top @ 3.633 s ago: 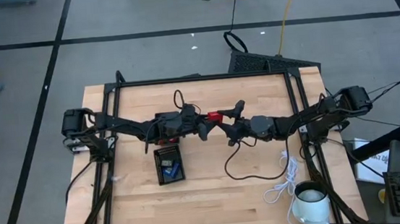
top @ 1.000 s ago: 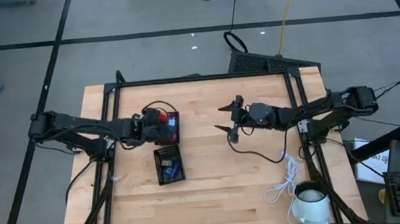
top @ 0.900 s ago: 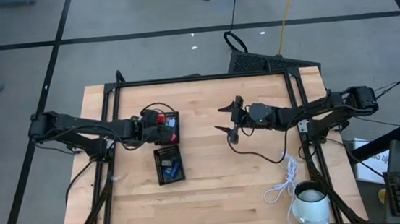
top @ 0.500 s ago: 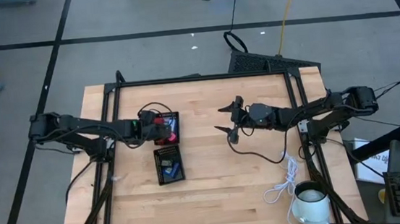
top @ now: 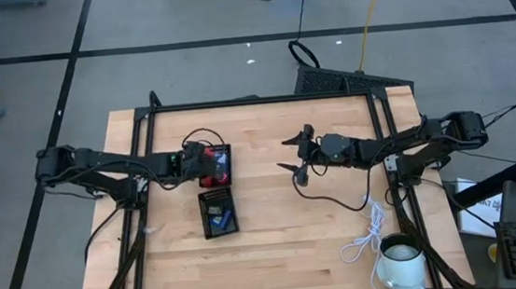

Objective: Pick & Place Office items
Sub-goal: Put the red charger adapter into the top black bin, then return to Home Position

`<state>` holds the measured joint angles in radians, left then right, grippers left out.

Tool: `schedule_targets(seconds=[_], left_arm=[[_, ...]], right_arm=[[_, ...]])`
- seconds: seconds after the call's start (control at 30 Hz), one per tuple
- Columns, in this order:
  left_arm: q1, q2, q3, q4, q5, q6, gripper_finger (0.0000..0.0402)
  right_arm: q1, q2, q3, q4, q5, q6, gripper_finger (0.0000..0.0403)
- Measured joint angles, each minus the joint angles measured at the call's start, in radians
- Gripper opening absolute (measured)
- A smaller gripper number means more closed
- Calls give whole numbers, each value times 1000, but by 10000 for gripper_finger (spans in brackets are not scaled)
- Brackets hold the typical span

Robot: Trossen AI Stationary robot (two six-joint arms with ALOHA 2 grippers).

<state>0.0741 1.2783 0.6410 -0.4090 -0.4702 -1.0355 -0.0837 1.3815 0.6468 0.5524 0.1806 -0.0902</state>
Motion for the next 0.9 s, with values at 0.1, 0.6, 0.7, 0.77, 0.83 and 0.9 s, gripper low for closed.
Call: schedule_targets(seconds=[0.1, 0.6, 0.7, 0.77, 0.83, 0.9], left_arm=[[6, -36, 19, 1, 55, 56, 218], [-45, -493, 105, -36, 341, 691, 199], [-49, -578, 94, -65, 445, 762, 198], [-61, -629, 67, -39, 446, 786, 201], [-71, -677, 19, 21, 405, 808, 205], [-76, -737, -49, 85, 367, 820, 209]], right_arm=[[0, 0, 0, -10, 0, -1, 313], [0, 0, 0, -12, 0, -3, 313], [0, 0, 0, -12, 0, -4, 313], [0, 0, 0, -12, 0, -5, 313], [0, 0, 0, -11, 0, -8, 313], [0, 0, 0, -12, 0, -8, 313]])
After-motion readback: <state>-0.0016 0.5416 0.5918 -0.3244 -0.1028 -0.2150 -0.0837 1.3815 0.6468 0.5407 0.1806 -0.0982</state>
